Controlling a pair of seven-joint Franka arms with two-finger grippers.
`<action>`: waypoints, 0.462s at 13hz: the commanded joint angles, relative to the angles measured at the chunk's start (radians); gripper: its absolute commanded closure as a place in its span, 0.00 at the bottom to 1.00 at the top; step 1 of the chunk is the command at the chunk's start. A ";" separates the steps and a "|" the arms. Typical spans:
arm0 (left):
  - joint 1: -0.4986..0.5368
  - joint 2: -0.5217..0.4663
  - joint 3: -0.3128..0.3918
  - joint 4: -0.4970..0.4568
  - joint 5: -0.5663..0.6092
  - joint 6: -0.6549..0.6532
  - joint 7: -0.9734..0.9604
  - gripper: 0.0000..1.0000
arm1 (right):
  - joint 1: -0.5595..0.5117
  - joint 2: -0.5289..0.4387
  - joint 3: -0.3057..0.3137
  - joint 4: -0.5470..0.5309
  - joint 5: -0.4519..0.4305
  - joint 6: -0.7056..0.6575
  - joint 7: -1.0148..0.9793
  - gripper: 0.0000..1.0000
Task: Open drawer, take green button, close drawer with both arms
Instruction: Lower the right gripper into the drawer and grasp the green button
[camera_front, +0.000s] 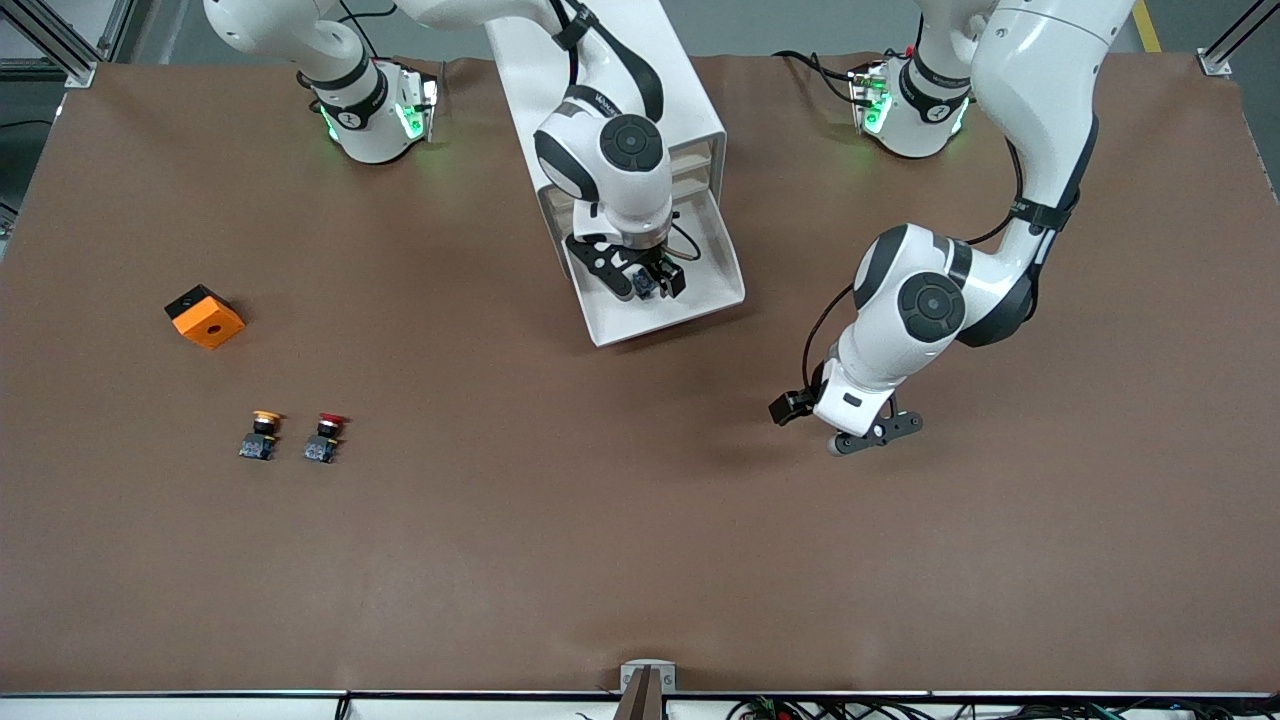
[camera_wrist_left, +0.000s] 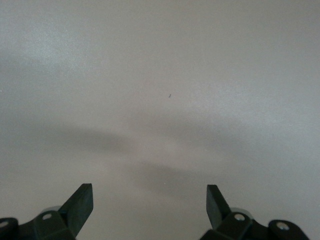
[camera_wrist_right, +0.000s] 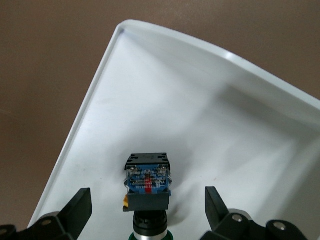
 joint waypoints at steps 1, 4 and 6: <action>0.003 0.007 -0.001 0.006 0.024 0.002 0.005 0.00 | 0.020 0.041 -0.012 0.033 -0.066 -0.009 0.012 0.00; 0.005 0.016 -0.001 0.008 0.024 0.004 0.005 0.00 | 0.032 0.069 -0.012 0.065 -0.083 -0.012 0.010 0.00; 0.003 0.018 -0.001 0.008 0.024 0.011 0.005 0.00 | 0.035 0.073 -0.012 0.070 -0.083 -0.012 0.010 0.24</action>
